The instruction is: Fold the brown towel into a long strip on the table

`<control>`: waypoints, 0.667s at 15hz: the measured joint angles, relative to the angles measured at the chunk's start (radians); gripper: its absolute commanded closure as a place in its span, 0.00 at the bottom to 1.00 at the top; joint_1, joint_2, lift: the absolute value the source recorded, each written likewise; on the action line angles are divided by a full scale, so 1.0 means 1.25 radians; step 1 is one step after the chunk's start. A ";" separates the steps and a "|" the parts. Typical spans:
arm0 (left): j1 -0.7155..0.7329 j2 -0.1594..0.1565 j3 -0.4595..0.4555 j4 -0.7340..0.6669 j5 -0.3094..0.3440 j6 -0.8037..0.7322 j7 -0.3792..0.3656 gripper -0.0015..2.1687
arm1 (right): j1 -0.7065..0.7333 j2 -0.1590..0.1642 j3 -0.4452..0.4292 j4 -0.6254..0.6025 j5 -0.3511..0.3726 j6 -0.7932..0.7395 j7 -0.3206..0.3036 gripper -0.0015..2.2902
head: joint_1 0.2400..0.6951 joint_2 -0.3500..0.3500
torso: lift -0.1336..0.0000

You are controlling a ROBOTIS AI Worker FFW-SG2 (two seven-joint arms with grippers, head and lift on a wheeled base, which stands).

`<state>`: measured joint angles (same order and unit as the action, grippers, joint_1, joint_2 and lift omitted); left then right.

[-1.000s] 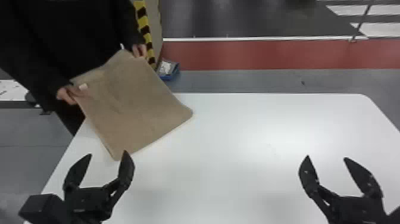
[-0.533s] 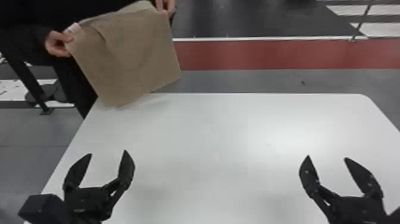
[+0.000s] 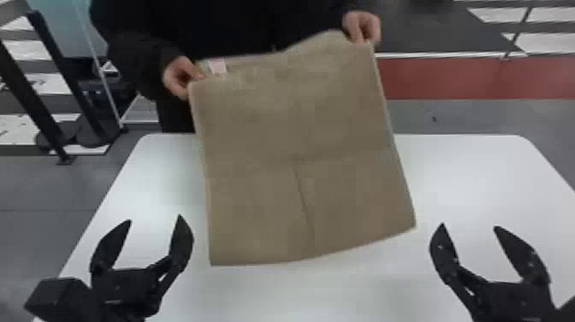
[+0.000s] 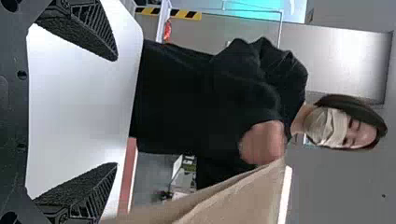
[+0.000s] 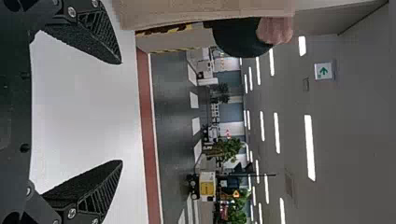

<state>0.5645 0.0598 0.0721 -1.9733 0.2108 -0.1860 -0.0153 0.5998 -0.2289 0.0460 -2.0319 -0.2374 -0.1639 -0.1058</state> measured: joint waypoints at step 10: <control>0.002 0.000 0.000 -0.003 -0.008 0.003 0.000 0.03 | 0.000 -0.002 0.000 0.000 -0.002 0.001 0.000 0.06 | 1.00 0.56 | 0.25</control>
<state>0.5676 0.0598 0.0718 -1.9766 0.2009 -0.1817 -0.0153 0.5997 -0.2316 0.0460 -2.0316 -0.2393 -0.1632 -0.1058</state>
